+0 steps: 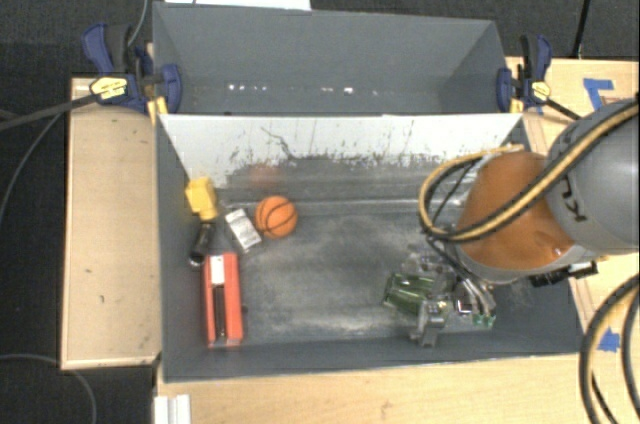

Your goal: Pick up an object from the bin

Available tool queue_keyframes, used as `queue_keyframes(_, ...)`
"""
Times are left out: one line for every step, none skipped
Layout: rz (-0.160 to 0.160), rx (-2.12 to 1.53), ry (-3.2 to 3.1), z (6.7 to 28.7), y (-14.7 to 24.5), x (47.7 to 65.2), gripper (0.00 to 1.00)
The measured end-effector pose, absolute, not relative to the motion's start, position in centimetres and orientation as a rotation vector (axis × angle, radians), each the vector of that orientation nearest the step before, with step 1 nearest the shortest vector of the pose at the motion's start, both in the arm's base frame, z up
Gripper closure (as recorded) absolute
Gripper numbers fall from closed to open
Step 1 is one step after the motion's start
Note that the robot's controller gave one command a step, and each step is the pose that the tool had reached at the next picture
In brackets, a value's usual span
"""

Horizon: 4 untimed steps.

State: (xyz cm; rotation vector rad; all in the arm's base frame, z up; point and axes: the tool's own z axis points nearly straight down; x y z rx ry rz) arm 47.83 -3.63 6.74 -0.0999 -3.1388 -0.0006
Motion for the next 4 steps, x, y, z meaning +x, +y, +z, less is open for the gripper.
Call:
queue_keyframes(-0.004,-0.268,-3.129,7.0,-2.8,47.6,1.0)
queue_keyframes(-0.004,-0.268,-3.129,7.0,-2.8,47.6,1.0)
queue_keyframes(-0.004,-0.267,-3.126,7.5,-2.8,47.4,1.0)
queue_keyframes(-0.004,-0.263,-3.135,16.1,-2.9,47.8,1.0)
